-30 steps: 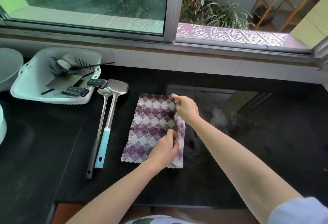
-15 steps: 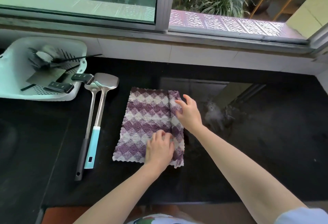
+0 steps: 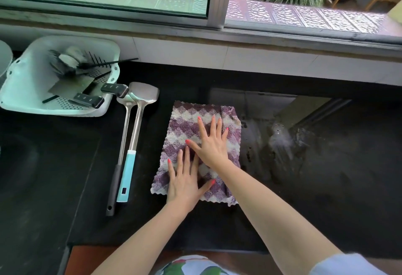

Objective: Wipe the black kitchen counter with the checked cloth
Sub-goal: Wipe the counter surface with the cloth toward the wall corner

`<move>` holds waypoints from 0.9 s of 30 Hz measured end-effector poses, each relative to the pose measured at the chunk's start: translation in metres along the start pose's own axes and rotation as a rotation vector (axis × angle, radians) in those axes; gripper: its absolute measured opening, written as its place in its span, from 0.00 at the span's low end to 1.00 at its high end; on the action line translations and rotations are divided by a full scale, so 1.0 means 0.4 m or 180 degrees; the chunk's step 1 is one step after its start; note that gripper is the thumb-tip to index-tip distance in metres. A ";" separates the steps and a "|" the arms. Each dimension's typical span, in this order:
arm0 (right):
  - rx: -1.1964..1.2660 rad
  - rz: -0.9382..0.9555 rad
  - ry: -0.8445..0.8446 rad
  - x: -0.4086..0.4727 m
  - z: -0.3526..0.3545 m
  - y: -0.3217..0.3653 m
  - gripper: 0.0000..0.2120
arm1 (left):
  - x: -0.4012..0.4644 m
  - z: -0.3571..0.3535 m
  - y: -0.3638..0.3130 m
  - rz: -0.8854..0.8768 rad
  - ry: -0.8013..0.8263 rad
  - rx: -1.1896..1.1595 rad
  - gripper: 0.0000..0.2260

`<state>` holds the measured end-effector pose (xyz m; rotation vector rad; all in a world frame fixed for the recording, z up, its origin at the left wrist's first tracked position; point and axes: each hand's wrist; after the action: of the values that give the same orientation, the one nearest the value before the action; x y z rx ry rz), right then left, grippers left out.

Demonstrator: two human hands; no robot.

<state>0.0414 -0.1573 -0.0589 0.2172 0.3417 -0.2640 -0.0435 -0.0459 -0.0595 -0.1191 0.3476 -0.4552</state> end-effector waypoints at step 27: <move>0.0146 0.0316 -0.0107 -0.065 -0.038 -0.060 0.31 | -0.045 -0.051 -0.040 -0.0428 -0.0181 0.0101 0.39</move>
<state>0.0061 -0.1704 -0.0674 0.2740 0.2908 -0.1775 -0.0725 -0.0528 -0.0702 -0.1247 0.2772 -0.5889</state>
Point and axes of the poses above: each hand's wrist, its own x-axis towards the middle knuckle, its own z-axis out of the back of the hand, y = z × x, and after that the axes turned 12 degrees about -z, right-handed
